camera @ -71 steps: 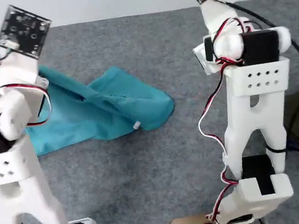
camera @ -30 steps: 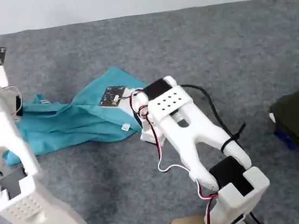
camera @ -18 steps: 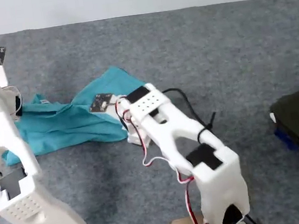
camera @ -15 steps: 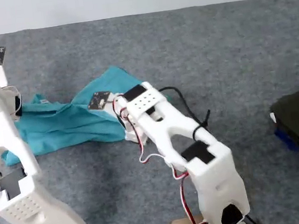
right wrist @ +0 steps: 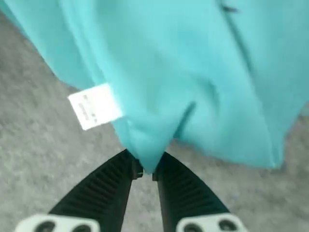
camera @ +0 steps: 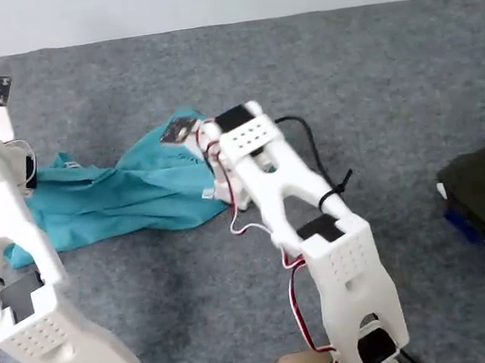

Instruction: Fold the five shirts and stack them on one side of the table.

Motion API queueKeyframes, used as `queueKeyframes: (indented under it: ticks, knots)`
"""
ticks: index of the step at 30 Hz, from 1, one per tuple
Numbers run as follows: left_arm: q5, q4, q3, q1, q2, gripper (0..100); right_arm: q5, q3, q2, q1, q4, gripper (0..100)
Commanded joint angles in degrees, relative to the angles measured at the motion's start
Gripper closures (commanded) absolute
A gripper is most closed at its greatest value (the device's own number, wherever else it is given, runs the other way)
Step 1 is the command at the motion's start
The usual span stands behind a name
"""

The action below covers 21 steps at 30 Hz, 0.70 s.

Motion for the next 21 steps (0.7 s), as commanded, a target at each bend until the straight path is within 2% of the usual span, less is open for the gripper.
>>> queueKeyframes:
  ticks: [1, 17, 21]
  knots:
    - [-0.4, -1.0, -0.4, -0.1, -1.1, 99, 2.1, -4.2, -0.8, 1.5, 1.9, 99.0]
    - [-0.4, 1.1, -0.7, -0.1, -1.1, 99, 2.5, -4.5, -2.2, 0.9, 0.3, 98.2]
    - [-0.4, 1.0, -0.7, 0.5, -1.1, 99, 2.5, -4.3, -2.1, 0.0, 0.0, 90.5]
